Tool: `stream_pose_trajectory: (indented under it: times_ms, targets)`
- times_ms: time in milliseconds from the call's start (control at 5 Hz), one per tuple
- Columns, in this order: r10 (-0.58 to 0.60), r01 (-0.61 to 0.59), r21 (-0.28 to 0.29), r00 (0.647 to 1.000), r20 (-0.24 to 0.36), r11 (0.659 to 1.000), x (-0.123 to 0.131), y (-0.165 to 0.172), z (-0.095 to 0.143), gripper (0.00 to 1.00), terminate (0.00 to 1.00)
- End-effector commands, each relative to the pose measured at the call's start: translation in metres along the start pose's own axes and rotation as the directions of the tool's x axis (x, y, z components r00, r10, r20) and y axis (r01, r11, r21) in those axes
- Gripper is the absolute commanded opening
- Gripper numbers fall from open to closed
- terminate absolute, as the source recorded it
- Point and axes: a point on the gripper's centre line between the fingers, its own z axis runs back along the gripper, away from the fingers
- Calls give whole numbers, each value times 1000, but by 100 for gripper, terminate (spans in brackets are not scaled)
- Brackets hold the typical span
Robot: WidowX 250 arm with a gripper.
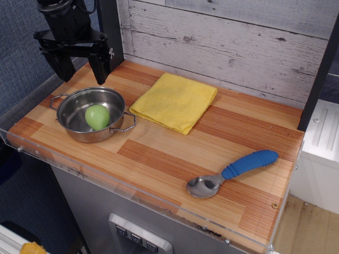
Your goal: Move the towel between pot and spoon at the bottom
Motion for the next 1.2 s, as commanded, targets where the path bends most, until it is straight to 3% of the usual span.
stream_pose_trajectory:
  times_ms: [0, 200, 600, 1000]
  targets:
    - [0, 0, 0, 1000, 0, 1000, 0, 0, 0, 100, 0]
    - [-32, 33, -24, 999, 41, 999, 36, -8, 7, 100, 0]
    - [-173, 172, 7, 984, 34, 985, 73, -45, 1, 100, 0]
    - [-394, 393, 42, 919, 22, 919, 76, -88, -26, 100, 0]
